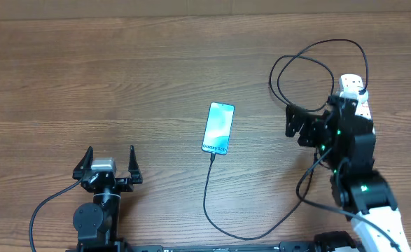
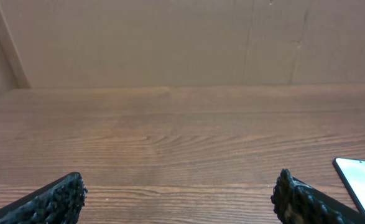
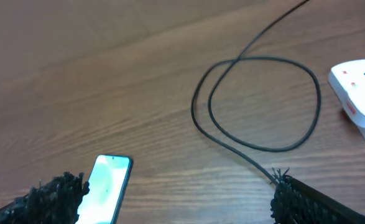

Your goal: Plug charger to phone and switch on socket

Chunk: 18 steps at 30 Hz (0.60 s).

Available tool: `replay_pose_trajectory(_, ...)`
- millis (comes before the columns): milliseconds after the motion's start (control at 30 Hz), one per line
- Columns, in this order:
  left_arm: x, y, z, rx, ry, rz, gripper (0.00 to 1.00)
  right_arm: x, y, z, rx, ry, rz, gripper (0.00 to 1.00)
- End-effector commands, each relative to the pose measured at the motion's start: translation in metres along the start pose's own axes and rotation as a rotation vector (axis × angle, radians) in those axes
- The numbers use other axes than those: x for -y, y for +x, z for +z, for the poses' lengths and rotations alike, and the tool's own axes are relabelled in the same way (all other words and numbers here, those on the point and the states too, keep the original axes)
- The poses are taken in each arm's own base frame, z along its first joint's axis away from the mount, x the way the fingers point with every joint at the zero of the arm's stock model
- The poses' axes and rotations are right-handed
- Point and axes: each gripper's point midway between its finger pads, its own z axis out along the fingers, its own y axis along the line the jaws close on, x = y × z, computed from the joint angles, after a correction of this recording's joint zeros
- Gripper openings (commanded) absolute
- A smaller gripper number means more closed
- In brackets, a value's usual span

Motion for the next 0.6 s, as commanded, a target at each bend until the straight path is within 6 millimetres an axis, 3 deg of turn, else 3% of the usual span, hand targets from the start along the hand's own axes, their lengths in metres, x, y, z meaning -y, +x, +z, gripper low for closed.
replay_pose_trajectory(0,0.001,-0.001,0.000,0.007,0.002,0.020,1.00,-0.001,0.014,0.002,0.027,-0.037,-0.015,1.00)
replay_pose_trajectory(333,0.001,-0.001,0.000,0.007,0.002,0.020,1.00,-0.005,0.007,-0.005,0.275,-0.129,-0.027,1.00)
replay_pose_trajectory(567,0.001,-0.001,0.000,0.007,0.001,0.020,1.00,0.010,0.030,-0.003,0.276,-0.094,-0.021,1.00)
